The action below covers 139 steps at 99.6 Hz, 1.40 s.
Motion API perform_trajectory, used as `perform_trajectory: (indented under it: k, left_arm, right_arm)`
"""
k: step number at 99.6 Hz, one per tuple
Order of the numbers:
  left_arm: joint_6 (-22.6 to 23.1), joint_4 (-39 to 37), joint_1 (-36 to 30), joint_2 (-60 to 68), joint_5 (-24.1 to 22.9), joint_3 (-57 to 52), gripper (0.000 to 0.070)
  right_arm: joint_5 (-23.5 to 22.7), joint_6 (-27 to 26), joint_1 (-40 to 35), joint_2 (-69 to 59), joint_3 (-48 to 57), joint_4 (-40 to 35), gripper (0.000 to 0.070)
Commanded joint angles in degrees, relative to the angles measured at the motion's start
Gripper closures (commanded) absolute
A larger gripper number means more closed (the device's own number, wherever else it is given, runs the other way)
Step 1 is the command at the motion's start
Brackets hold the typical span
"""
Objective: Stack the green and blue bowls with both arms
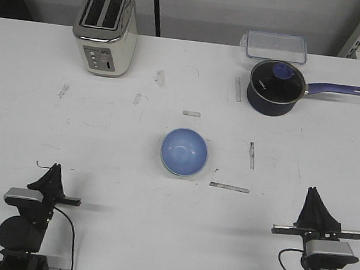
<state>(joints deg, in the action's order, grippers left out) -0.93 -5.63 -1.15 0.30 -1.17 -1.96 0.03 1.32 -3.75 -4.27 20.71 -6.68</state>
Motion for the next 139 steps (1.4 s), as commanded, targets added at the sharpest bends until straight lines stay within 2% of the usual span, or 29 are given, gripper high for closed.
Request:
perform_trajectory:
  k: [1, 118, 139]
  left_arm:
    - [0.48, -0.87, 0.02, -0.11, 0.00, 1.29, 0.0698]
    - [0.46, -0.85, 0.02, -0.11, 0.02, 1.29, 0.0698]
    - [0.46, -0.85, 0.02, -0.11, 0.02, 1.29, 0.0699]
  right_arm:
    - [0.00, 0.42, -0.02, 0.15, 0.17, 0.61, 0.0691]
    - [-0.02, 0.02, -0.02, 0.22, 0.11, -0.46, 0.0691]
    - [0.04, -1.16, 0.57, 0.63, -4.61, 1.16, 0.0691]
